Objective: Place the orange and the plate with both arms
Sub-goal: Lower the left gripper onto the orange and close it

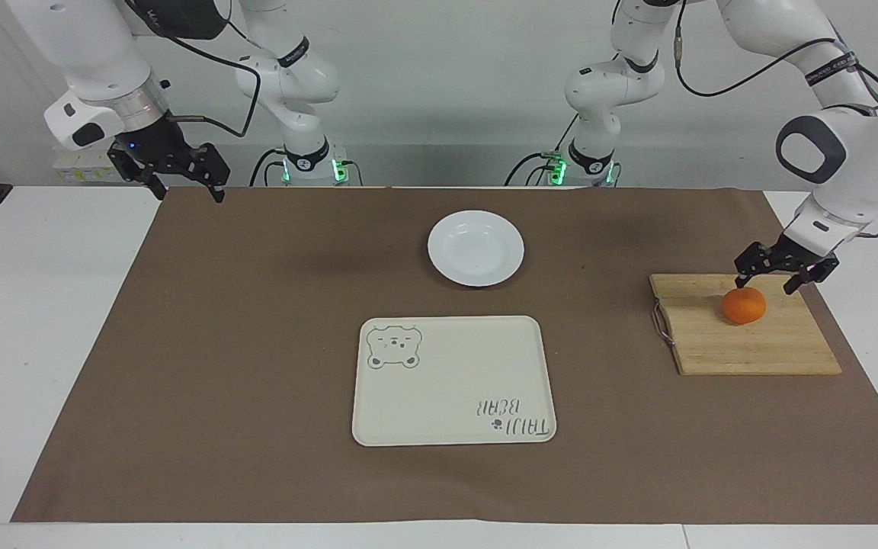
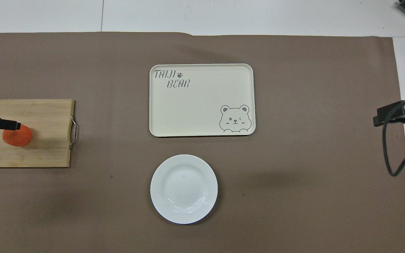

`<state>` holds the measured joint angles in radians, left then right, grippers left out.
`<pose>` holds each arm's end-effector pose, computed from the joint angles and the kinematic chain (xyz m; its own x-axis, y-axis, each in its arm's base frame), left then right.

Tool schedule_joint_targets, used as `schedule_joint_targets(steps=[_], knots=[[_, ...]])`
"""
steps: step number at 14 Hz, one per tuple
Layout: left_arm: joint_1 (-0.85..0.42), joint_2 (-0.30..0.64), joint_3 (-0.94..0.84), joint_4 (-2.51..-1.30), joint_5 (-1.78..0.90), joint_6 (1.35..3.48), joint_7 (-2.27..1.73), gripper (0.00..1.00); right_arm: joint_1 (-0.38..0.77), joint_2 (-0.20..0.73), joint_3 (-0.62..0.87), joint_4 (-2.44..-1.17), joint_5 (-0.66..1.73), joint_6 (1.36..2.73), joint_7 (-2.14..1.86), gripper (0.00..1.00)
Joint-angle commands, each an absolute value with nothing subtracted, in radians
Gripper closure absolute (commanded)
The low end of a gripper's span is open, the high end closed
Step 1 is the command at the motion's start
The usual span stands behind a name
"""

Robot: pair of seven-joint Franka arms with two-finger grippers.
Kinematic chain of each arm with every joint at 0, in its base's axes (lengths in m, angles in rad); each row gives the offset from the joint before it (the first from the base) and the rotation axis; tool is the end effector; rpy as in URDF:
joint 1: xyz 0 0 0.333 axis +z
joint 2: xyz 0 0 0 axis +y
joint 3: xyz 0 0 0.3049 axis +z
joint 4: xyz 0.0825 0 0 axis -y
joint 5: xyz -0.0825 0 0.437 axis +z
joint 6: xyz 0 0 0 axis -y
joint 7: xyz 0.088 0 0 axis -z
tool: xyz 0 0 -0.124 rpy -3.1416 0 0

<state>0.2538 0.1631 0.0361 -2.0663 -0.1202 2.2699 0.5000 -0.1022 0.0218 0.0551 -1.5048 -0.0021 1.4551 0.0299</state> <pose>0.5956 0.1728 0.2982 0.9884 -0.1321 0.0755 -0.1368 -0.9888 0.0602 0.6003 -0.0289 0.6078 0.9945 -0.0770 -0.0713 -0.0770 -0.9970 0.0030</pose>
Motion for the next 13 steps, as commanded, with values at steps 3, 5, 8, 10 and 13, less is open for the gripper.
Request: schedule_joint_targets(steps=[3, 5, 8, 10, 13], knots=[[0.281, 0.149, 0.028, -2.118, -0.141, 2.326, 0.52, 0.0, -0.114, 0.018, 0.061, -1.5, 0.023, 1.442, 0.038, 0.0], [0.279, 0.149, 0.028, -2.118, -0.141, 2.326, 0.52, 0.0, -0.114, 0.018, 0.063, -1.5, 0.023, 1.442, 0.038, 0.0], [0.268, 0.149, 0.028, -2.121, -0.141, 2.318, 0.514, 0.04, -0.114, 0.018, 0.061, -1.5, 0.023, 1.442, 0.038, 0.0], [0.268, 0.149, 0.028, -2.12, -0.141, 2.316, 0.512, 0.7, -0.114, 0.018, 0.061, -1.5, 0.023, 1.442, 0.038, 0.0], [0.267, 0.15, 0.026, -2.109, -0.141, 2.31, 0.518, 1.0, -0.114, 0.018, 0.061, -1.5, 0.023, 1.442, 0.038, 0.0]])
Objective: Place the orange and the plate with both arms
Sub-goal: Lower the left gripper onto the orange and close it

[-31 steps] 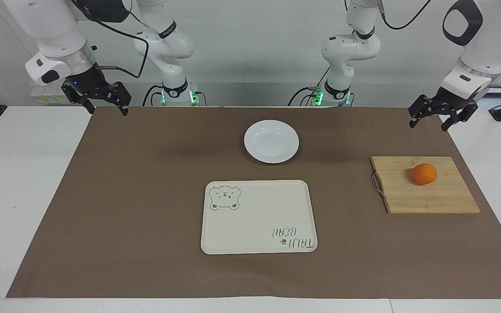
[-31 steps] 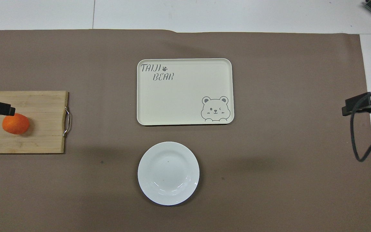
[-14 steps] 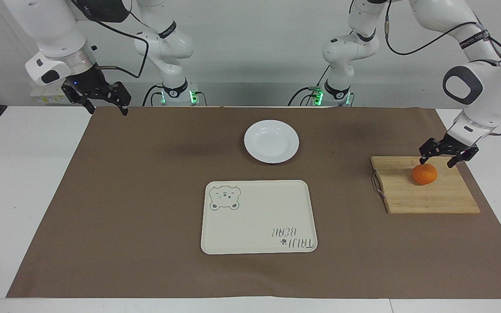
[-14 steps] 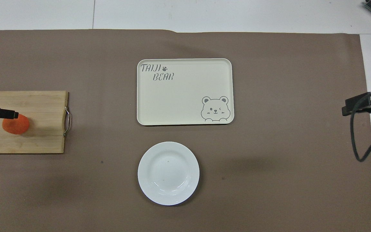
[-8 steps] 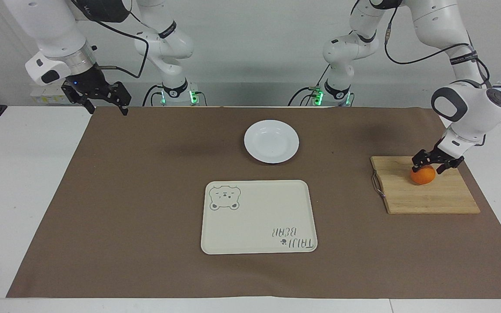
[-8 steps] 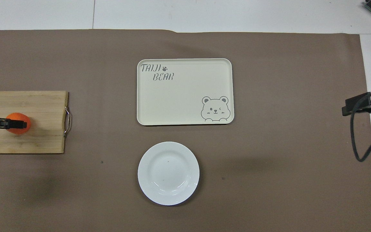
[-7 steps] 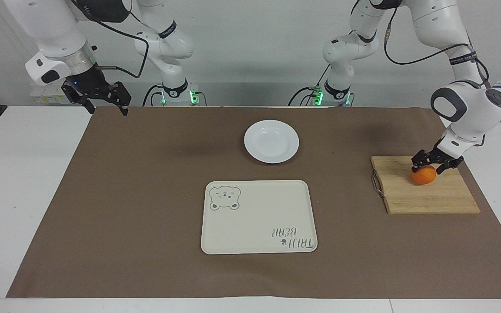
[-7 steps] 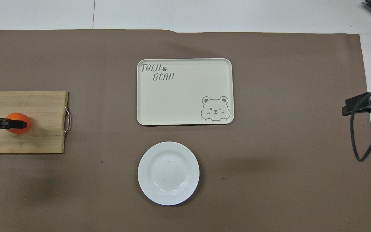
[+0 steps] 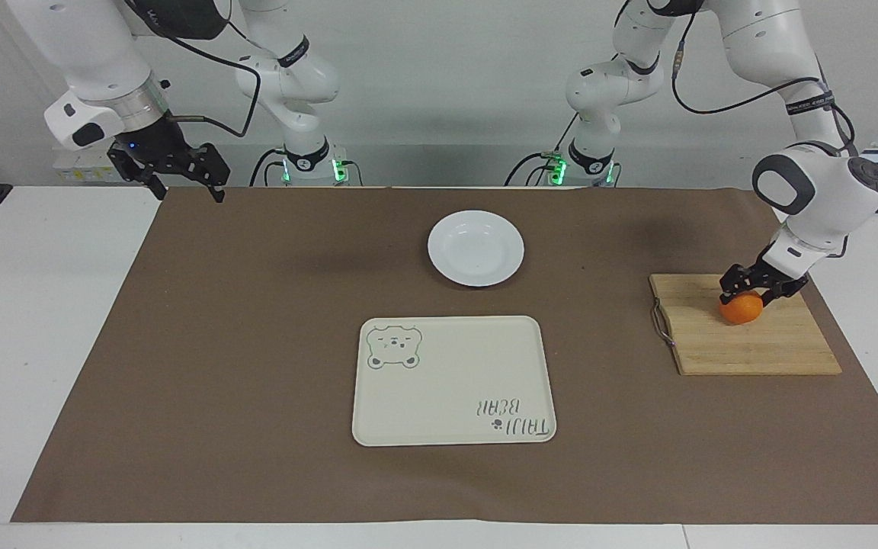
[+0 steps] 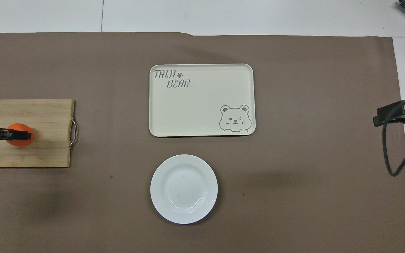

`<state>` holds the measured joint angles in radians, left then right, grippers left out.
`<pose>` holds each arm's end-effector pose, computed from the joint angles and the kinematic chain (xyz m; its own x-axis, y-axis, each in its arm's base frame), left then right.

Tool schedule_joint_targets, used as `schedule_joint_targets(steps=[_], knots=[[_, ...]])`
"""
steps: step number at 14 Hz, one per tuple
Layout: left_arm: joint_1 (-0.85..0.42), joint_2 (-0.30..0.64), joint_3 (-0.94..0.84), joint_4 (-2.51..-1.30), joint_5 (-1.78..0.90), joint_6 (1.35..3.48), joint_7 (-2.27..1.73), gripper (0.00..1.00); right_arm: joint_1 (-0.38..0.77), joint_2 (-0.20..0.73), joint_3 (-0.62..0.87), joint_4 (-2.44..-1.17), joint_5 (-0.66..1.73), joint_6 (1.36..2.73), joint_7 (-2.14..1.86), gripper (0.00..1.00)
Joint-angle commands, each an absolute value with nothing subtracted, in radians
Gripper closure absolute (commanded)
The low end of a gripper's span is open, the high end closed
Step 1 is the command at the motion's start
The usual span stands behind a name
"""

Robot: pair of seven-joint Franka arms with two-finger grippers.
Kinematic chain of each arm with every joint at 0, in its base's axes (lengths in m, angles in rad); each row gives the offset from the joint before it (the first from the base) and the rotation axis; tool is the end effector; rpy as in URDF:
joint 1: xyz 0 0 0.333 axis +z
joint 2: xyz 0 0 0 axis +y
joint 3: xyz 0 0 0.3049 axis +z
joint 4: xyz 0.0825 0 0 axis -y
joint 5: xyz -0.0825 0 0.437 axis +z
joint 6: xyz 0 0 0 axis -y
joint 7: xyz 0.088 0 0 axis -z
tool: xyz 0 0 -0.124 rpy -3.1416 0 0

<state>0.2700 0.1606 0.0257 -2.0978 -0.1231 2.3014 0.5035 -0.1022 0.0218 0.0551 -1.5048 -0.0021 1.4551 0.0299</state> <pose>0.5882 0.1749 0.2873 0.9891 -0.1249 0.0784 -0.1298 -0.9897 0.0605 0.6003 -0.0289 0.6078 0.9945 -0.0770 -0.0713 -0.0770 -0.9970 0.0030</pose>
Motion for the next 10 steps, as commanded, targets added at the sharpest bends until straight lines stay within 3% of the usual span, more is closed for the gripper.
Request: schedule_joint_targets(steps=[1, 5, 10], knots=[[0.265, 0.147, 0.022, -2.106, -0.141, 2.31, 0.52, 1.0, -0.114, 0.018, 0.061, -1.5, 0.023, 1.442, 0.038, 0.0], [0.187, 0.052, 0.015, -2.089, -0.143, 2.248, 0.5, 1.0, -0.114, 0.018, 0.061, -1.5, 0.023, 1.442, 0.038, 0.0], [-0.035, -0.072, 0.015, -2.102, -0.143, 2.114, 0.304, 1.0, -0.114, 0.018, 0.061, -1.5, 0.023, 1.442, 0.038, 0.0]])
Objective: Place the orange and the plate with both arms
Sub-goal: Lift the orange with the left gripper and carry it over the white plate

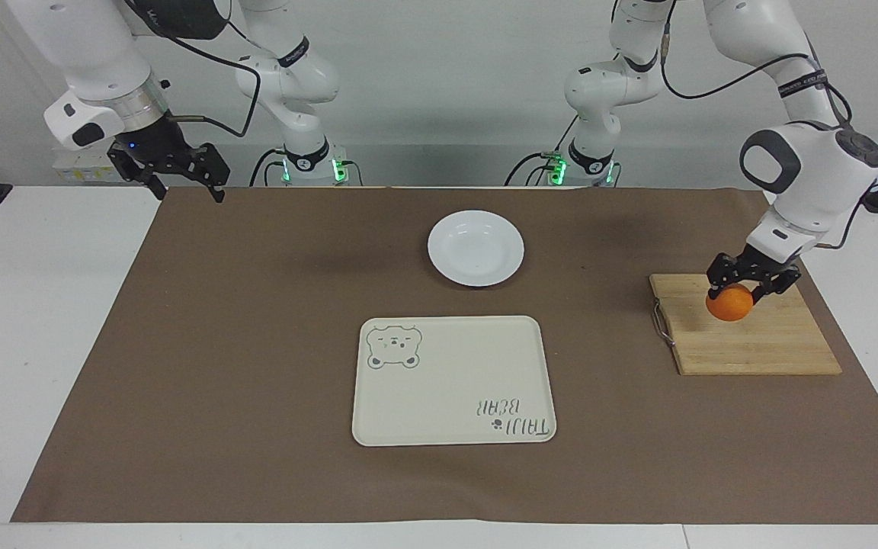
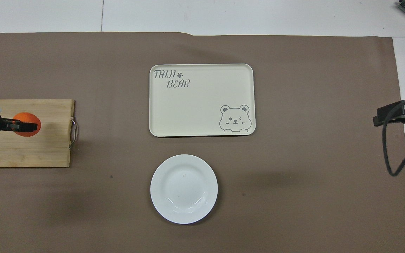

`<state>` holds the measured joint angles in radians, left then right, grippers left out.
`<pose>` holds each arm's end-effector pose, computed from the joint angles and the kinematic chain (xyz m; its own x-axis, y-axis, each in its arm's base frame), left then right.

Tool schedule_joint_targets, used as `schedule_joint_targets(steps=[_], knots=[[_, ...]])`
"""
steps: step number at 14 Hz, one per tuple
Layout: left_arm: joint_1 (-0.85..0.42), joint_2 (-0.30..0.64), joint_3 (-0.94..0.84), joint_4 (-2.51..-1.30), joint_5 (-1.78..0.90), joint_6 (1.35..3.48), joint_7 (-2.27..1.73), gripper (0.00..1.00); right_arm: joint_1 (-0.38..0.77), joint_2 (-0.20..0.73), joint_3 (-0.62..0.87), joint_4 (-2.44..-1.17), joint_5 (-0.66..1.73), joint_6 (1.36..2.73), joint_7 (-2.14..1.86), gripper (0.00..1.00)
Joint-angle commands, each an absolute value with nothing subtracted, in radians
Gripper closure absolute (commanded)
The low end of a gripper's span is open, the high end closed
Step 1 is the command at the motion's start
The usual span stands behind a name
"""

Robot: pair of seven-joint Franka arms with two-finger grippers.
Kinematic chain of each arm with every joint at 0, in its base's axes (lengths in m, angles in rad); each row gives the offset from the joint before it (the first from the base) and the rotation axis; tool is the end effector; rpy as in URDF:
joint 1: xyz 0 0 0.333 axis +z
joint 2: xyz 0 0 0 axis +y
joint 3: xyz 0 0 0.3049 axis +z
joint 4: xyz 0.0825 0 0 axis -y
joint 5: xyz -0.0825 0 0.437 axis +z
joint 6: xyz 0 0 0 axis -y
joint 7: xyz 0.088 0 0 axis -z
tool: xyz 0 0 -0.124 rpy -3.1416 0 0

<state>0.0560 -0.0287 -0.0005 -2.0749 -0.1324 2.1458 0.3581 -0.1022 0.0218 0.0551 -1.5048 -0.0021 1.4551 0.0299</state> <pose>0.5996 0.0259 0.3993 0.9651 -0.2270 0.1303 -0.2381 -0.9682 0.0766 0.6003 -0.0289 0.6078 0.9945 -0.0770 -0.0713 -0.0770 -0.9970 0.0030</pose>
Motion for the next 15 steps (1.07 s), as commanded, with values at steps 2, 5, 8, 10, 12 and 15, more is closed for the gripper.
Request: schedule_joint_targets(steps=[2, 5, 8, 10, 12, 15], knots=[[-0.144, -0.077, 0.015, -2.109, -0.143, 2.112, 0.211, 1.0, -0.114, 0.018, 0.061, -1.5, 0.023, 1.442, 0.038, 0.0], [-0.305, -0.087, 0.014, -2.112, -0.143, 2.112, 0.036, 1.0, -0.114, 0.018, 0.061, -1.5, 0.023, 1.442, 0.038, 0.0], [-0.47, -0.091, 0.014, -2.134, -0.141, 2.124, -0.136, 1.0, -0.114, 0.018, 0.061, -1.5, 0.023, 1.442, 0.038, 0.0], [-0.566, -0.084, 0.014, -2.161, -0.141, 2.132, -0.211, 1.0, -0.114, 0.018, 0.058, -1.5, 0.023, 1.442, 0.038, 0.0], [-0.647, -0.077, 0.014, -2.199, -0.143, 2.19, -0.305, 1.0, -0.114, 0.018, 0.06, -1.5, 0.023, 1.442, 0.038, 0.0], [-0.736, -0.071, 0.012, -2.288, -0.143, 2.295, -0.377, 1.0, -0.114, 0.018, 0.061, -1.5, 0.023, 1.442, 0.038, 0.0]])
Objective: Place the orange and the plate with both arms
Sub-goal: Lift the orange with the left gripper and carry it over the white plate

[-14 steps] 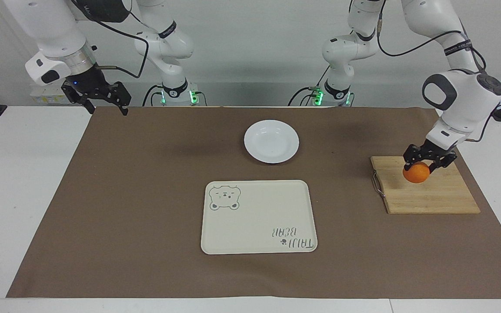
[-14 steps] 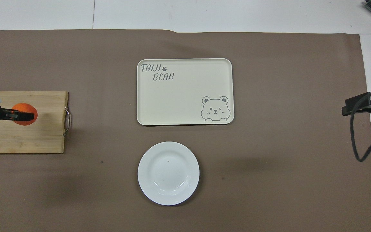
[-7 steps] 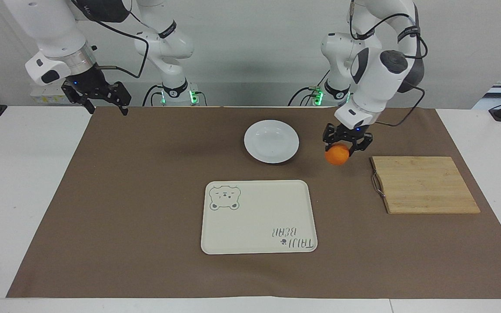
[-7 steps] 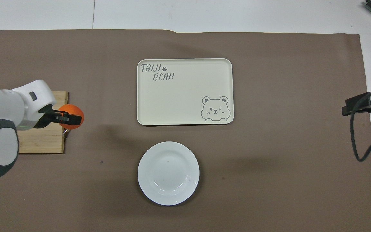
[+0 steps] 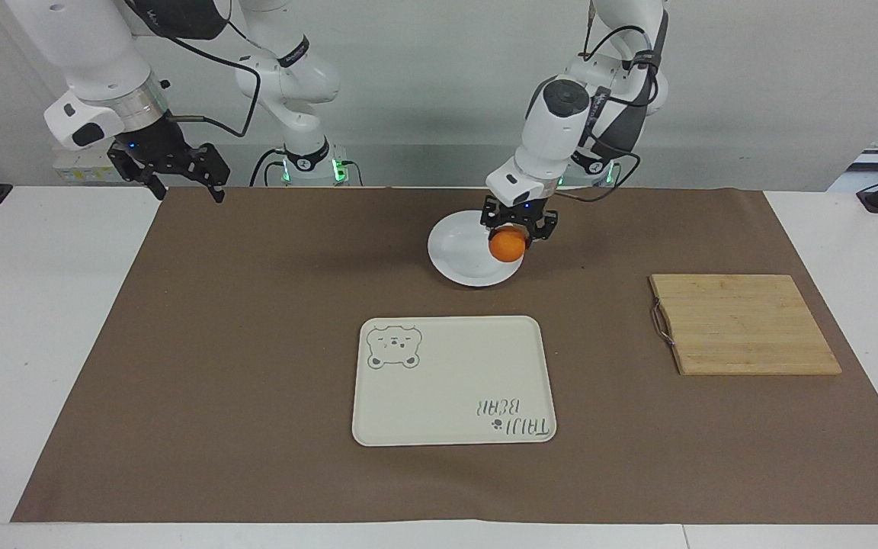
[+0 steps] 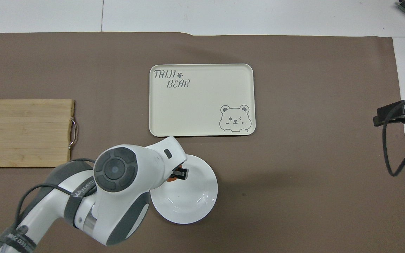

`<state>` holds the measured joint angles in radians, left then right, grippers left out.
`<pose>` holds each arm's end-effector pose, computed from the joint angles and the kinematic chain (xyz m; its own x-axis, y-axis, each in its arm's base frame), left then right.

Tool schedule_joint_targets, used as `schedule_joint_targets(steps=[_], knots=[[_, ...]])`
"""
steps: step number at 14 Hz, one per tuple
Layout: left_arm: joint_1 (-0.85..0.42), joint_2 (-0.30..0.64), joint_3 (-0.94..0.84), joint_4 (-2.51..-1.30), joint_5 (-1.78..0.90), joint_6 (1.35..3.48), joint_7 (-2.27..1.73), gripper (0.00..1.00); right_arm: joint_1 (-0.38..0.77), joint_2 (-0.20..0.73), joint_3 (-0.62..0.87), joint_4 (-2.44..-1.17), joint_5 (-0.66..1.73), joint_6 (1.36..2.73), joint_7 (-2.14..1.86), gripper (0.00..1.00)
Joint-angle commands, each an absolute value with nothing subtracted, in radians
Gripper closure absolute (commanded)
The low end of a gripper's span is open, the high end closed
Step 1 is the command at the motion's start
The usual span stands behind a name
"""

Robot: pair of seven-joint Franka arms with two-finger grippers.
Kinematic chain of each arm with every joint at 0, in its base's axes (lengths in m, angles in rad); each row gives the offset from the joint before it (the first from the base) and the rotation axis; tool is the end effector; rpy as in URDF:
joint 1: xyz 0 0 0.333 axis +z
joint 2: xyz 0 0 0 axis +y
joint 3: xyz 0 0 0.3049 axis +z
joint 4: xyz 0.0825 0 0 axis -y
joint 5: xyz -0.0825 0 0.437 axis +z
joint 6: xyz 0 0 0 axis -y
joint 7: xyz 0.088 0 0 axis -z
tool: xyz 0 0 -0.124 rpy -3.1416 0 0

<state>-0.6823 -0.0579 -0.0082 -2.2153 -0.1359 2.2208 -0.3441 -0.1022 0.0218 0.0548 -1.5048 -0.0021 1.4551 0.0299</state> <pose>0.4357 -0.3679 0.3511 0.9646 -0.2632 0.0174 -0.2633 -0.9565 0.1256 0.6003 -0.0291 0.6078 0.9945 -0.0773 -0.0713 -0.0773 -0.9970 0.0030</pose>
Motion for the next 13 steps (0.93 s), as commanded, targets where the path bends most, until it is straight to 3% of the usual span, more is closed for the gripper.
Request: schedule_joint_targets(steps=[1, 7, 8, 9, 12, 13], knots=[[-0.745, -0.066, 0.012, -2.308, -0.143, 2.316, -0.38, 1.0, -0.114, 0.018, 0.061, -1.5, 0.023, 1.442, 0.038, 0.0], [-0.767, -0.017, 0.011, -2.312, -0.143, 2.315, -0.402, 1.0, -0.114, 0.018, 0.054, -1.5, 0.023, 1.442, 0.04, 0.0], [-0.767, -0.02, 0.011, -2.313, -0.143, 2.307, -0.403, 0.9, -0.114, 0.018, 0.057, -1.5, 0.023, 1.442, 0.038, 0.0], [-0.769, -0.02, 0.011, -2.313, -0.143, 2.307, -0.405, 0.74, -0.114, 0.018, 0.06, -1.5, 0.003, 1.442, 0.041, 0.0], [-0.767, -0.017, 0.011, -2.307, -0.143, 2.306, -0.396, 0.0, -0.114, 0.011, 0.048, -1.511, 0.003, 1.443, 0.038, 0.0], [-0.767, -0.014, 0.012, -2.303, -0.143, 2.306, -0.391, 0.0, -0.104, -0.015, 0.049, -1.557, 0.003, 1.463, 0.041, 0.0]])
